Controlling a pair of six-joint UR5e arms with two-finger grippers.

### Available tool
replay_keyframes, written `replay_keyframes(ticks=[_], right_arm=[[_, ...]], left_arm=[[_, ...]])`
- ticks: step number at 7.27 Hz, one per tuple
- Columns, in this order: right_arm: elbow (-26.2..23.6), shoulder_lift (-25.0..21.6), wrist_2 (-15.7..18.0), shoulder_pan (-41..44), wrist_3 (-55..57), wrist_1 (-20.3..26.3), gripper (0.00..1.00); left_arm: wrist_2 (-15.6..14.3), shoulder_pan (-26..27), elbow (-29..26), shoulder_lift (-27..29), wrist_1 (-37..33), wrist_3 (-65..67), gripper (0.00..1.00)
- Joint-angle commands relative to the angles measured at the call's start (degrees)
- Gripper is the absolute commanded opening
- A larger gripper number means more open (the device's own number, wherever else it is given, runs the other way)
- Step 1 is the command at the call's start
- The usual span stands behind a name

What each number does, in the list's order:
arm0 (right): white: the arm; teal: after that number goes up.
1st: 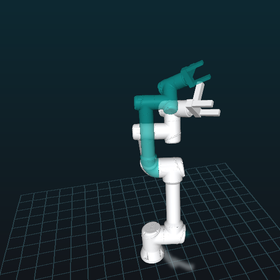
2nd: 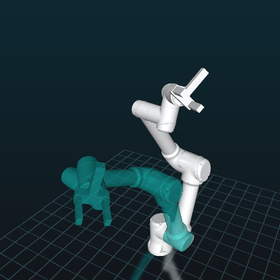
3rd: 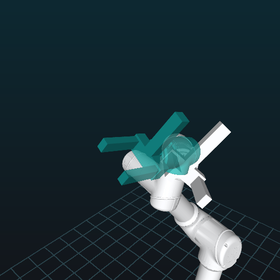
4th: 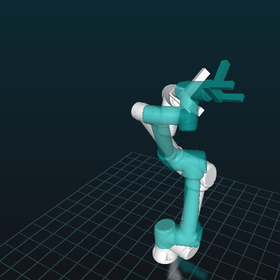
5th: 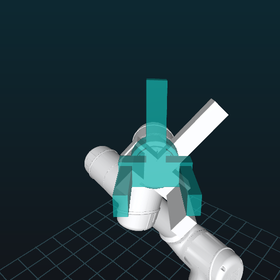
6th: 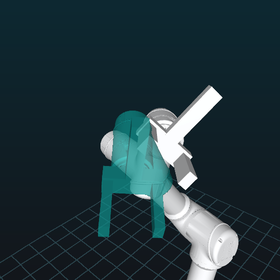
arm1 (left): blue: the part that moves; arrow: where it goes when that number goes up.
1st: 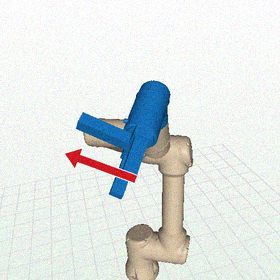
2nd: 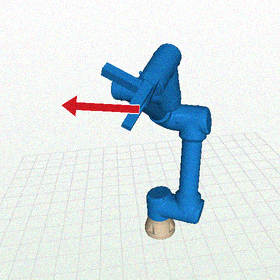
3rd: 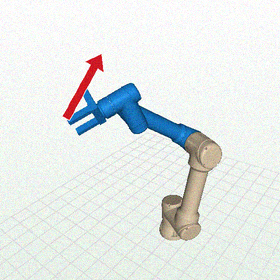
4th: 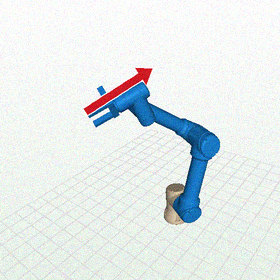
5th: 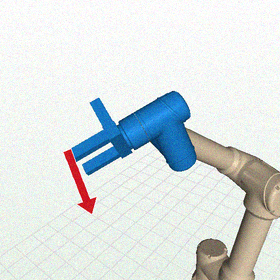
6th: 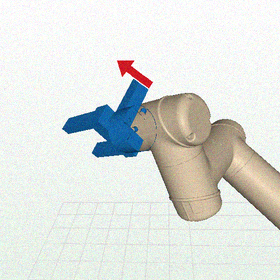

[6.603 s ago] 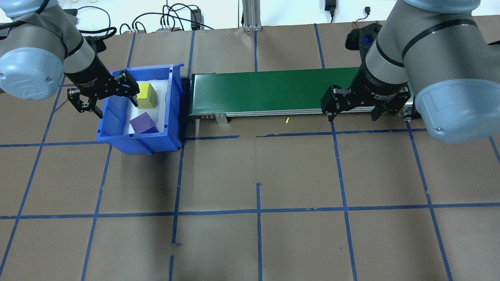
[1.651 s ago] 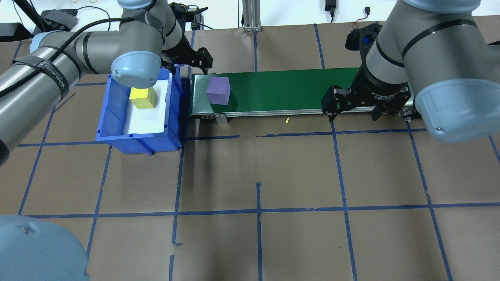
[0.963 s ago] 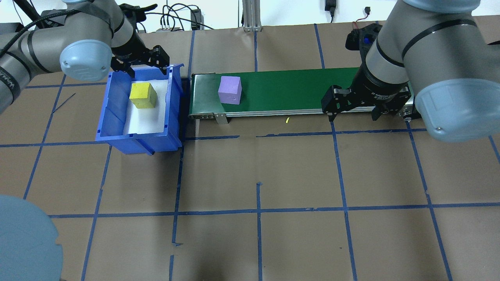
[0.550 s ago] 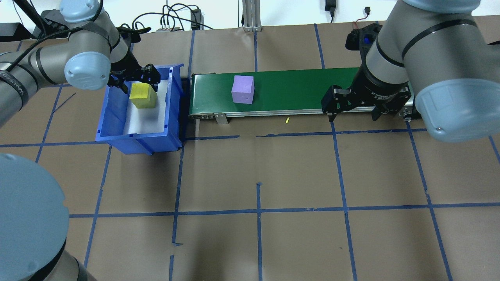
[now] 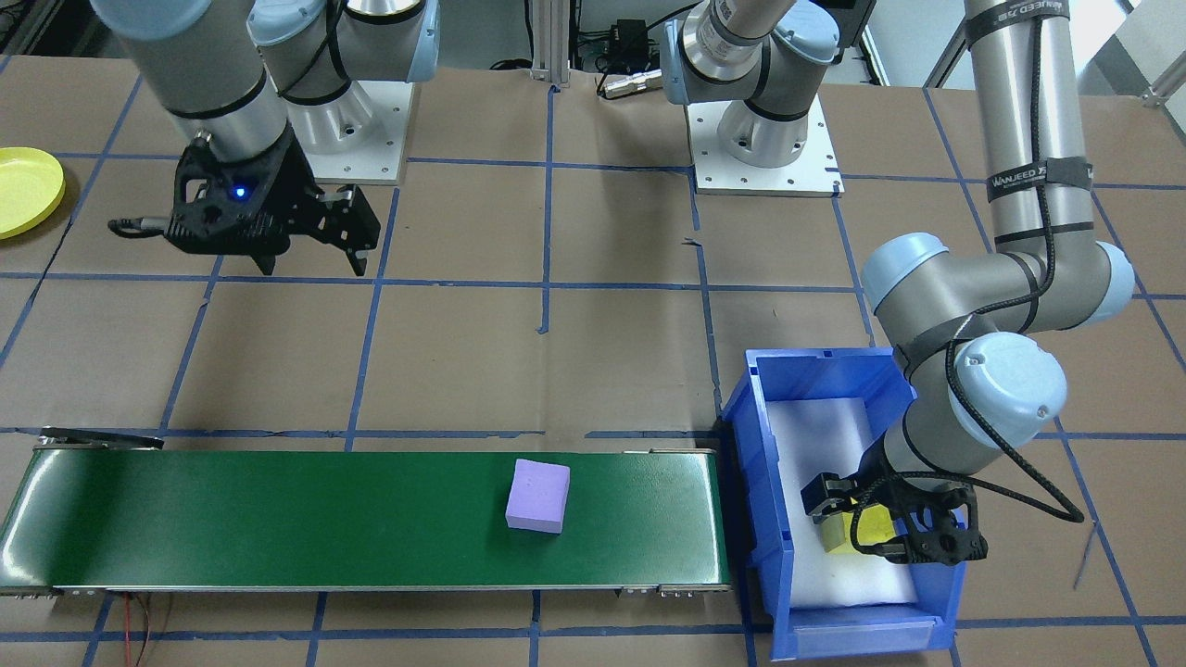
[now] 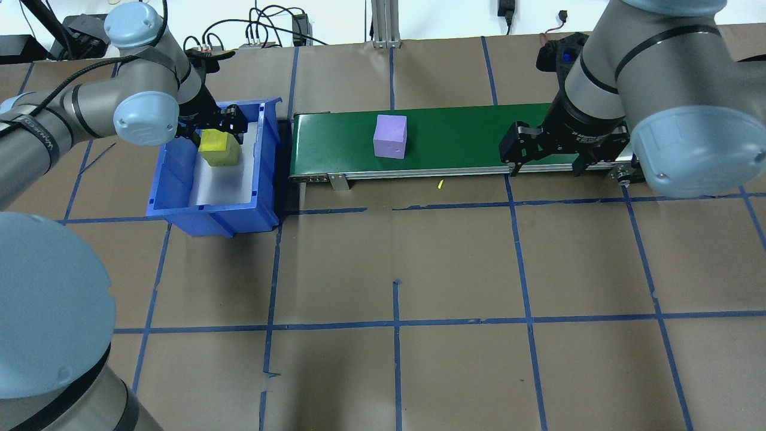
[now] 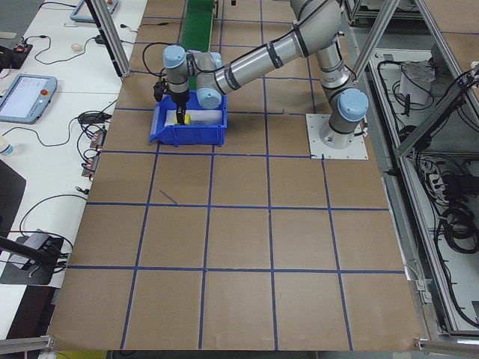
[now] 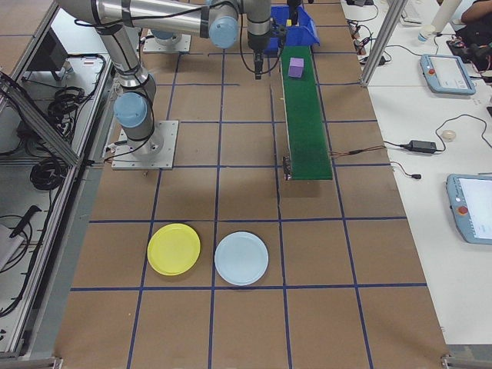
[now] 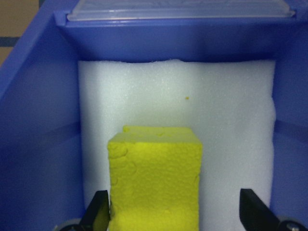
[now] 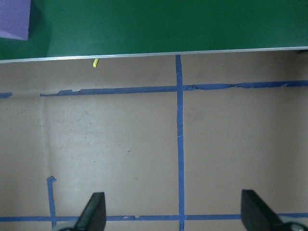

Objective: Move block left to right into plate

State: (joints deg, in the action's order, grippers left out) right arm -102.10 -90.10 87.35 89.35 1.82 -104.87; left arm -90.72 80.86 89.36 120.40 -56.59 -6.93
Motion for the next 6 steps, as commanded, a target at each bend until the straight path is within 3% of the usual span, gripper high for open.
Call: replay_keyframes(ticks=[1, 3, 4, 6], right_arm=[[3.46, 8.58, -0.08, -1.46, -0.07, -7.87, 1.00], [10.48, 15.37, -0.60, -1.37, 0.55, -8.77, 1.00], [13.21, 18.09, -3.65, -1.37, 0.72, -9.12, 0.84], [16.22, 22.05, -5.95, -1.28, 1.34, -11.40, 0.83]], left_arm=[[-0.16, 0.00, 0.29, 0.62, 0.78, -0.54, 0.46], [-0.16, 0.00, 0.12, -0.77, 0.70, 0.16, 0.21], [-0.25, 0.00, -1.11, -2.87, -0.44, 0.25, 0.21], [0.45, 0.17, -1.21, -9.01, -5.35, 1.12, 0.21]])
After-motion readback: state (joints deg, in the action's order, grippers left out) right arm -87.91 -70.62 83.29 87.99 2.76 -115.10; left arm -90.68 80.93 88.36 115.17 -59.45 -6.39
